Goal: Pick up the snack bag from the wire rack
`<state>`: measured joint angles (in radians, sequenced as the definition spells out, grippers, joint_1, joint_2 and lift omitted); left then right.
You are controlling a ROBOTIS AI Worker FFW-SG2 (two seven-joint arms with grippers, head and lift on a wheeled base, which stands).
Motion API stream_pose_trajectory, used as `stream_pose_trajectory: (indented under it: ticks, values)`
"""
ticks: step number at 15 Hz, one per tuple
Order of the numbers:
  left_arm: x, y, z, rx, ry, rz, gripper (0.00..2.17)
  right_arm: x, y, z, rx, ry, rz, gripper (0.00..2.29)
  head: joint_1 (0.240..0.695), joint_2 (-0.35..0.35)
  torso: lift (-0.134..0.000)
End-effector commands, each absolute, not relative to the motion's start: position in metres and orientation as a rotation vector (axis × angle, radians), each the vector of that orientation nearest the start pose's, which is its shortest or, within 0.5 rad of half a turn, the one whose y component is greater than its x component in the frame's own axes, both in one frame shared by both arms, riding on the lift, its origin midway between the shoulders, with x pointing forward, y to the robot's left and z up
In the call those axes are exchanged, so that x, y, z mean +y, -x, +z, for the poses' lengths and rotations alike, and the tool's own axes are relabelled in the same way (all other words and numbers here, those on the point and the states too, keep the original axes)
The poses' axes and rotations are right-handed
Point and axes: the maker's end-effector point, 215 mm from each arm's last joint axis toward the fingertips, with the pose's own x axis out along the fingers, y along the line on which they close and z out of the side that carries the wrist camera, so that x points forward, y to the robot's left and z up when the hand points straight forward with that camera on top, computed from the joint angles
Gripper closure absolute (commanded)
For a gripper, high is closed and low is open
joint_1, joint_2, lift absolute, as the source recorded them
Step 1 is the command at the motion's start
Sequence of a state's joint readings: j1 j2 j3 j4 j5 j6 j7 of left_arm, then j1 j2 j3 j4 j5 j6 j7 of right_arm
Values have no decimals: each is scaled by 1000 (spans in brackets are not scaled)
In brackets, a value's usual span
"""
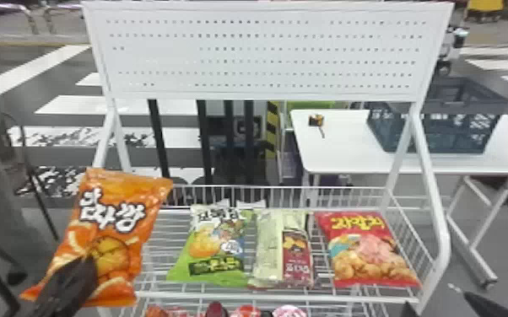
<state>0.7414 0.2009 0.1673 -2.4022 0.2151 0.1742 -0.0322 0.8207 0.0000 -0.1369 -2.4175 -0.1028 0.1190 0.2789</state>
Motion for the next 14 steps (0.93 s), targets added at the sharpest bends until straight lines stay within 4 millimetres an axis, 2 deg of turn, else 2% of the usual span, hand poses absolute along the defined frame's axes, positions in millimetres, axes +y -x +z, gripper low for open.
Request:
stream_pose_trajectory:
  ticks: [1, 9, 11, 12, 14]
  values:
    - [280, -390, -279, 73, -48, -62, 2017, -227, -359, -293, 86, -21, 189, 97, 499, 0, 0]
    - [277, -390, -280, 74, -47, -68, 2017, -228, -365, -297, 86, -23, 186, 97, 499, 0, 0]
    - [276, -390, -280, 74, -47, -70, 2017, -230, -393, -322, 124, -26, 173, 97, 499, 0, 0]
    - [275, -389, -280, 76, -46, -71, 2017, -226, -412, -329, 121, -26, 178, 97, 499, 0, 0]
    - [274, -388, -280, 76, -46, -73, 2017, -209, -449, -355, 148, -6, 201, 97, 499, 0, 0]
